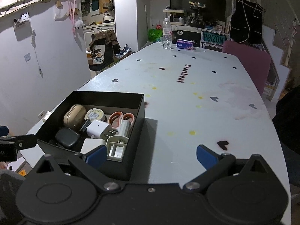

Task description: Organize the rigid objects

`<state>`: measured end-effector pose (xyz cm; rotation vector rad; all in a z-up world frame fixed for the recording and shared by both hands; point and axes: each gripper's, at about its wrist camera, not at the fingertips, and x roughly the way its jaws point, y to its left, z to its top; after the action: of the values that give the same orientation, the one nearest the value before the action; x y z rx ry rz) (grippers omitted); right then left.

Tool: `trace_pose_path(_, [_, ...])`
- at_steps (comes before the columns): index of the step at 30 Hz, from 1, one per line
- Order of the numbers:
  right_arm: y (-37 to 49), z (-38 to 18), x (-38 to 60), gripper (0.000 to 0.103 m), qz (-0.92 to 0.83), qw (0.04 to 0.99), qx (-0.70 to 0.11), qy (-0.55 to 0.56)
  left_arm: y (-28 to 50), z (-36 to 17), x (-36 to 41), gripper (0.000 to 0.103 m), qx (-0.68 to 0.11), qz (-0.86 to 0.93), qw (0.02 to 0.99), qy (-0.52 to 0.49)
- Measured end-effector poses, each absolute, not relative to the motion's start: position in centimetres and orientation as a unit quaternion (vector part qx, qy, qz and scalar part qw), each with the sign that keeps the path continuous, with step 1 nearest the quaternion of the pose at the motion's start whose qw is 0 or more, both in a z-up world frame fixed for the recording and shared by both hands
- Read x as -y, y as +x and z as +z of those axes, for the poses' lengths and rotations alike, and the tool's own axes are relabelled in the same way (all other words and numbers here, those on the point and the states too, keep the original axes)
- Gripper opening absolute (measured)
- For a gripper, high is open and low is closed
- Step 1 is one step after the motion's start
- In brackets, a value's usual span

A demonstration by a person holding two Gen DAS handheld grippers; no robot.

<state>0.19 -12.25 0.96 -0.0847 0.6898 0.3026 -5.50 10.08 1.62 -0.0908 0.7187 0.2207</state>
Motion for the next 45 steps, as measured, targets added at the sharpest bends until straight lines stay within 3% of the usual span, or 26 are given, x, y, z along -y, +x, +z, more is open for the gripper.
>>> trace_pose_path(45, [0.17, 1.06, 12.21, 0.103, 0.148, 0.929, -0.337, -0.043, -5.33, 1.36, -9.89, 0.103, -0.358, 0.107, 0.927, -0.039])
